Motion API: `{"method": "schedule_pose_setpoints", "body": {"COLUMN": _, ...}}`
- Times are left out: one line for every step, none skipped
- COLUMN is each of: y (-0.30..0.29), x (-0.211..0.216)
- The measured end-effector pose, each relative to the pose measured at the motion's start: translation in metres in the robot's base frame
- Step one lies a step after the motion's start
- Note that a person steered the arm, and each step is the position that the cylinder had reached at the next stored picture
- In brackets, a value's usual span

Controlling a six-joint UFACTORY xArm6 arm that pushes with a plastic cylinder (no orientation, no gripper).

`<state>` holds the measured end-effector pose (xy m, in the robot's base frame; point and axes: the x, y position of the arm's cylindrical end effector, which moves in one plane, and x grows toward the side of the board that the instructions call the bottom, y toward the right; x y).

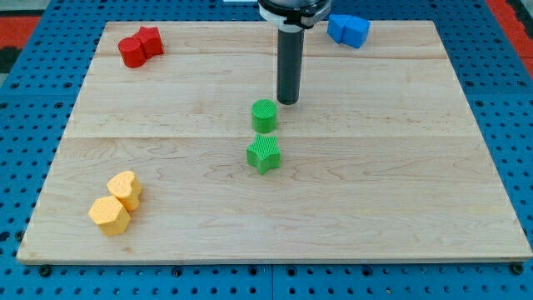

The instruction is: Seperate the blue triangle and blue cube

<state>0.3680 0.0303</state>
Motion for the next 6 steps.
{"method": "schedule_pose_setpoints", "body": {"y": 0.039, "x": -0.003}}
{"method": "schedule_pose_setpoints", "body": {"y": 0.089, "x": -0.017}}
{"method": "schedule_pose_setpoints", "body": {"y": 0.162, "x": -0.091}}
{"method": "schedule_pose_setpoints", "body": {"y": 0.165, "x": -0.155}}
{"method": "schedule_pose_setpoints", "body": {"y": 0.165, "x": -0.176}}
{"method": "schedule_pose_setpoints", "body": {"y": 0.074, "x": -0.149}}
